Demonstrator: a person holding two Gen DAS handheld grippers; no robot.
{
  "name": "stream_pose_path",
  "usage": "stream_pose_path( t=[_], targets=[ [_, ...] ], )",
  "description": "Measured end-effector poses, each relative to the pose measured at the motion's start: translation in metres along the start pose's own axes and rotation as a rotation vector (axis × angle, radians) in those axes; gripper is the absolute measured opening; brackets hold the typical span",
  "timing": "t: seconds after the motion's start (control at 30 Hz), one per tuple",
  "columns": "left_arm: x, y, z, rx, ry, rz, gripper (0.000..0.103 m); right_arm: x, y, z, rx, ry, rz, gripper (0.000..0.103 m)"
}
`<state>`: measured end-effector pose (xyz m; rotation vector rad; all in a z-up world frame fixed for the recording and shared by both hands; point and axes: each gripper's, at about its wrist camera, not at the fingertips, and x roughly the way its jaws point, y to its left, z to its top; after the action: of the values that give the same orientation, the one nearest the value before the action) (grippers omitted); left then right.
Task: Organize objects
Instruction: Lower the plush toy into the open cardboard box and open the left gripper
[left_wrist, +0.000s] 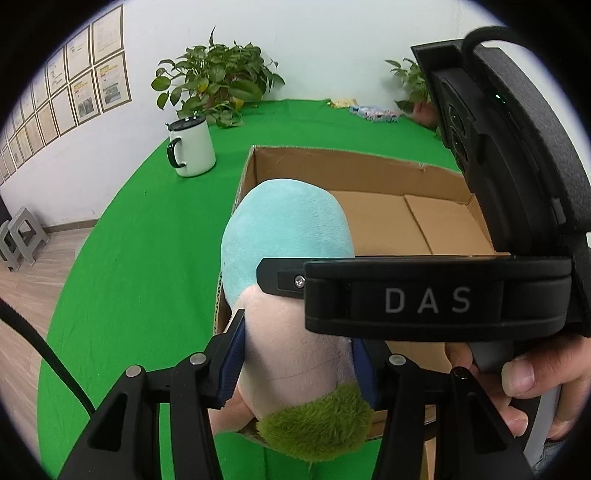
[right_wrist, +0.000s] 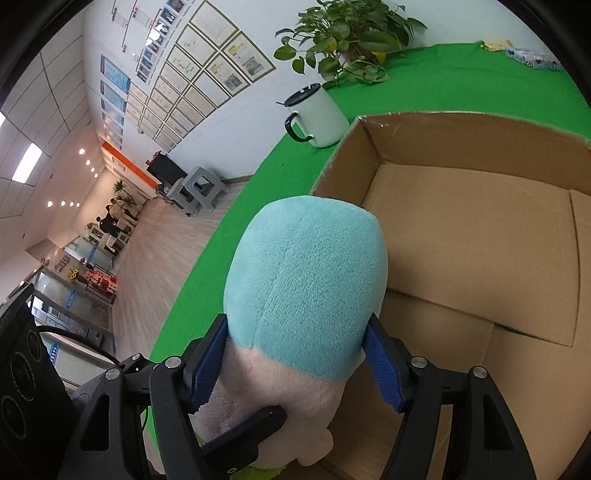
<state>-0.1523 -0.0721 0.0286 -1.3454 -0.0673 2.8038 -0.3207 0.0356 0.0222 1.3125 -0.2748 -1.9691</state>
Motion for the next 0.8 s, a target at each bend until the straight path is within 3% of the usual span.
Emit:
stream_pose_path(
  t=[0.1,0.17,0.27,0.4,0.5,0.63,0.8],
  targets=[
    [-0.003,0.001,-0.002,-0.012,0.014,-0.014,0.051,0.011,-0.006,0.001,0.021,0.017,-0.004,0.068],
    [-0.012,0.001,-0.002,-0.007,-0.010,-0.026,0.042,0.020,-0.009,0.003,0.022,0.028,-0.042,0.067],
    [-0.025,0.001,-0.002,0.009,-0.044,-0.012,0.042,0.026,-0.015,0.005,0.041,0.019,-0.035,0.067],
    [-0.012,0.008,-0.006,-0.004,-0.006,-0.005,0.040,0.029,-0.011,0.005,0.046,0.014,-0.052,0.068],
    [-0.006,0.012,-0.008,-0.023,-0.006,-0.032,0.032,0.030,-0.012,0.005,0.069,0.010,-0.052,0.075],
    [-0.006,0.012,-0.011,-0.036,-0.014,-0.019,0.030,0.012,-0.011,-0.001,0.109,0.012,-0.065,0.079],
    [-0.012,0.018,-0.015,-0.060,-0.020,-0.049,0.030,-0.070,-0.007,-0.015,0.064,-0.133,-0.128,0.090]
  ],
)
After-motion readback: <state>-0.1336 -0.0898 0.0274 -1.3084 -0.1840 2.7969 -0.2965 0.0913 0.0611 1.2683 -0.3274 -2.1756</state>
